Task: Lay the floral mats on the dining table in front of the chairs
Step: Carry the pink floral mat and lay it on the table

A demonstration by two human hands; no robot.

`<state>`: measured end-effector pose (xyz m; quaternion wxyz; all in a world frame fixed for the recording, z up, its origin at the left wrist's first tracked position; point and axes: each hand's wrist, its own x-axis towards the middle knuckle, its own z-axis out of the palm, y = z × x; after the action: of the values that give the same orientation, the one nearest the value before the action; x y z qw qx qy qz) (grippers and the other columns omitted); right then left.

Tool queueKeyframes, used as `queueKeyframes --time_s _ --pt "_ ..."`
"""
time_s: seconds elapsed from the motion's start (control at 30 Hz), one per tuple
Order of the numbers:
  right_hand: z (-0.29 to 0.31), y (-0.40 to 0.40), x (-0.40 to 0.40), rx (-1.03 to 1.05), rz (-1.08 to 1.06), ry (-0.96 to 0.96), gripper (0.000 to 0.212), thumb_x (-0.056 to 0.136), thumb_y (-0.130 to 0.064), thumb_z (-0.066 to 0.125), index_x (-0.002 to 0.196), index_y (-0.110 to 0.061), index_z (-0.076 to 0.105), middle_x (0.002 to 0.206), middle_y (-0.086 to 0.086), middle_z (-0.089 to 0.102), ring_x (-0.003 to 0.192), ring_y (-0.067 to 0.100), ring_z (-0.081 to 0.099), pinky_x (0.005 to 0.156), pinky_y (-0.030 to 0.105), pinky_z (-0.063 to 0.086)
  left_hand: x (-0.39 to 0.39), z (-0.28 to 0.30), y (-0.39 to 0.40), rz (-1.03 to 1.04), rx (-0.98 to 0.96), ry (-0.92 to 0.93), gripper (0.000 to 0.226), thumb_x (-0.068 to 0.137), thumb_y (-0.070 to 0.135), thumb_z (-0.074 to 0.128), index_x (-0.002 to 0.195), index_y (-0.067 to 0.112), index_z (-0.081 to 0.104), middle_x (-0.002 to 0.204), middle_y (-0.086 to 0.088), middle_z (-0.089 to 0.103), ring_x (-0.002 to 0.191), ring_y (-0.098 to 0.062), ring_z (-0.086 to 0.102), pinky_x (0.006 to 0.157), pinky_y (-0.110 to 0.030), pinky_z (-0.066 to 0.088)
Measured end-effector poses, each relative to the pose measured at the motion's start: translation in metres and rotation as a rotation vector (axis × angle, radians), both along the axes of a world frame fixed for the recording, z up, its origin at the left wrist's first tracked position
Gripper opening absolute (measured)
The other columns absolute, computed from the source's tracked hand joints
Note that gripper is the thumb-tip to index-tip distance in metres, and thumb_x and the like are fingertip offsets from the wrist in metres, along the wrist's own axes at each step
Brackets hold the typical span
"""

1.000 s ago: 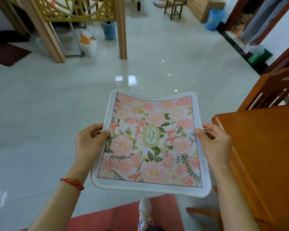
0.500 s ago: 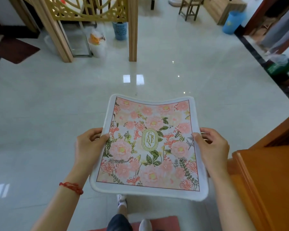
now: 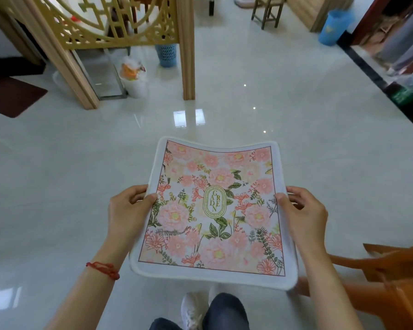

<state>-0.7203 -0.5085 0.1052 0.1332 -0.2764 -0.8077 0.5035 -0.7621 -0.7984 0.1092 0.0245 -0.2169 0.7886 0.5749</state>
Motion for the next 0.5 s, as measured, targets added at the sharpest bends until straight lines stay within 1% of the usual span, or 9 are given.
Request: queueKeyframes --time_s 0.07,0.13,0.2,0.3,0.37,0.43,0.5 --pt "0.0 0.004 -0.024 -0.012 -0.014 -0.006 0.017 0.082 -0.013 0.067 0.099 -0.011 0.065 0.081 -0.002 0.064 0.067 -0.005 0.059 0.054 0.0 0.04 -0.025 0.0 0.004 -0.009 -0.003 0.002 0.013 0.08 0.011 0.067 0.086 0.022 0.066 0.081 0.004 0.069 0.067 -0.018 0.066 0.061 -0.026 0.05" --pt "0.0 0.011 -0.049 -0.017 -0.028 -0.003 0.014 0.082 -0.013 0.067 0.096 -0.013 0.065 0.077 -0.006 0.063 0.064 -0.013 0.058 0.054 0.0 0.039 -0.052 0.0 0.012 -0.017 -0.008 0.001 0.013 0.08 0.011 0.067 0.086 0.022 0.066 0.081 0.004 0.069 0.067 -0.017 0.066 0.061 -0.026 0.05" --pt "0.0 0.02 -0.075 -0.023 -0.041 0.008 0.011 0.082 -0.012 0.067 0.092 -0.016 0.064 0.076 -0.008 0.062 0.062 -0.017 0.056 0.052 -0.001 0.038 -0.082 -0.001 0.023 -0.028 -0.013 0.006 0.012 0.08 0.011 0.067 0.088 0.021 0.067 0.08 0.004 0.069 0.066 -0.015 0.066 0.058 -0.024 0.049" --pt "0.0 0.038 -0.115 -0.03 -0.069 0.025 0.011 0.082 -0.012 0.067 0.088 -0.019 0.062 0.077 -0.007 0.063 0.061 -0.016 0.056 0.053 0.0 0.04 -0.128 -0.001 0.045 -0.038 -0.011 0.019 0.013 0.08 0.011 0.066 0.091 0.018 0.068 0.081 0.003 0.069 0.067 -0.014 0.066 0.058 -0.023 0.048" --pt "-0.001 0.051 -0.141 -0.042 -0.083 0.029 0.012 0.081 -0.012 0.067 0.088 -0.019 0.062 0.076 -0.01 0.063 0.06 -0.015 0.056 0.053 0.001 0.04 -0.159 -0.001 0.061 -0.054 -0.02 0.022 0.014 0.081 0.011 0.065 0.093 0.017 0.069 0.082 0.002 0.069 0.07 -0.015 0.066 0.059 -0.022 0.048" --pt "-0.002 0.065 -0.162 -0.053 -0.104 0.021 0.011 0.081 -0.012 0.067 0.089 -0.019 0.062 0.076 -0.012 0.062 0.06 -0.015 0.055 0.053 0.001 0.039 -0.186 0.001 0.079 -0.079 -0.031 0.022 0.015 0.081 0.01 0.065 0.093 0.017 0.069 0.082 0.002 0.069 0.069 -0.014 0.066 0.057 -0.02 0.048" --pt "-0.002 0.08 -0.181 -0.063 -0.128 0.015 0.012 0.081 -0.013 0.067 0.089 -0.02 0.061 0.077 -0.011 0.062 0.06 -0.015 0.055 0.054 0.001 0.041 -0.212 0.004 0.098 -0.105 -0.034 0.038 0.015 0.081 0.008 0.064 0.092 0.017 0.068 0.081 0.003 0.068 0.067 -0.011 0.064 0.052 -0.016 0.048"
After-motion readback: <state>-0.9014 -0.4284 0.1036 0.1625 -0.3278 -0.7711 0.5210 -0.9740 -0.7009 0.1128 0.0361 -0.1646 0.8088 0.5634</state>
